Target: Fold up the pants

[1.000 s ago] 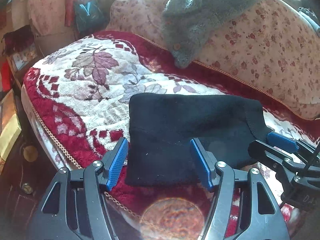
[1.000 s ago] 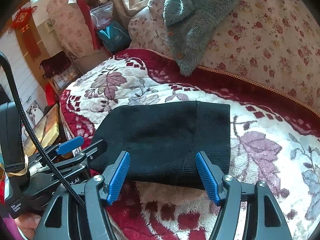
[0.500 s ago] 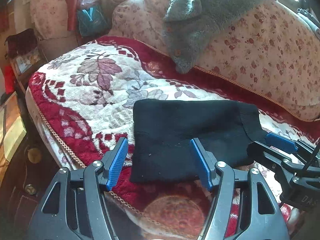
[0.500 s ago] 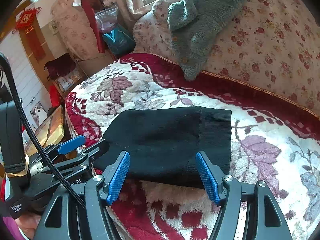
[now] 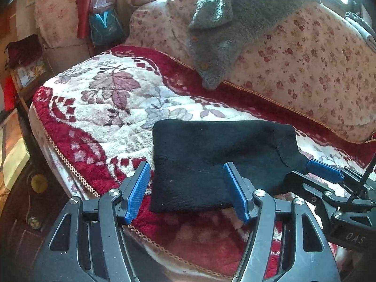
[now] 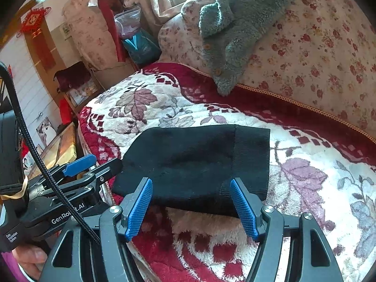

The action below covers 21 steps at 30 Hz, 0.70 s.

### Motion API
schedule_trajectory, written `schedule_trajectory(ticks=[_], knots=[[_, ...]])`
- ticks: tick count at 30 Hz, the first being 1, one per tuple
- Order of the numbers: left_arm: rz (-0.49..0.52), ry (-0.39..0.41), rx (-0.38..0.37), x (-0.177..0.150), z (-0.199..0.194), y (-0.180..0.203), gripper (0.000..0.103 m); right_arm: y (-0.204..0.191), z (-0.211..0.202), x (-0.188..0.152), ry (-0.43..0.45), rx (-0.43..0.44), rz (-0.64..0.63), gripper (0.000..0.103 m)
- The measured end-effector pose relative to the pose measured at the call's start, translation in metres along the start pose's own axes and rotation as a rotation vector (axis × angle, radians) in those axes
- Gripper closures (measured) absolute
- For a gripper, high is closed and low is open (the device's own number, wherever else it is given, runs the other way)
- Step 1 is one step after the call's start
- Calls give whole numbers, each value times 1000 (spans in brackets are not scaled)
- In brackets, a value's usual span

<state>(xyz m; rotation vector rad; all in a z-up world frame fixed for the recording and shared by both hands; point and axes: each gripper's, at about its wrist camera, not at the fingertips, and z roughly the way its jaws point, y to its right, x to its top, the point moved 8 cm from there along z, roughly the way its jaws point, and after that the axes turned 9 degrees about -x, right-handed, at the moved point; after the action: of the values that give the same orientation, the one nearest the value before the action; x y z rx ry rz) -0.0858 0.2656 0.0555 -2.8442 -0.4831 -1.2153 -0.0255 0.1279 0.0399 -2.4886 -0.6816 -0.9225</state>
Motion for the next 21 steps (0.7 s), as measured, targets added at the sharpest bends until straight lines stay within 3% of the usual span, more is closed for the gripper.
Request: schedule_trajectory(ticks=[21], knots=[[-16,-12,8,-5,5,-3,39,1,4,-3,-15,4,5,36]])
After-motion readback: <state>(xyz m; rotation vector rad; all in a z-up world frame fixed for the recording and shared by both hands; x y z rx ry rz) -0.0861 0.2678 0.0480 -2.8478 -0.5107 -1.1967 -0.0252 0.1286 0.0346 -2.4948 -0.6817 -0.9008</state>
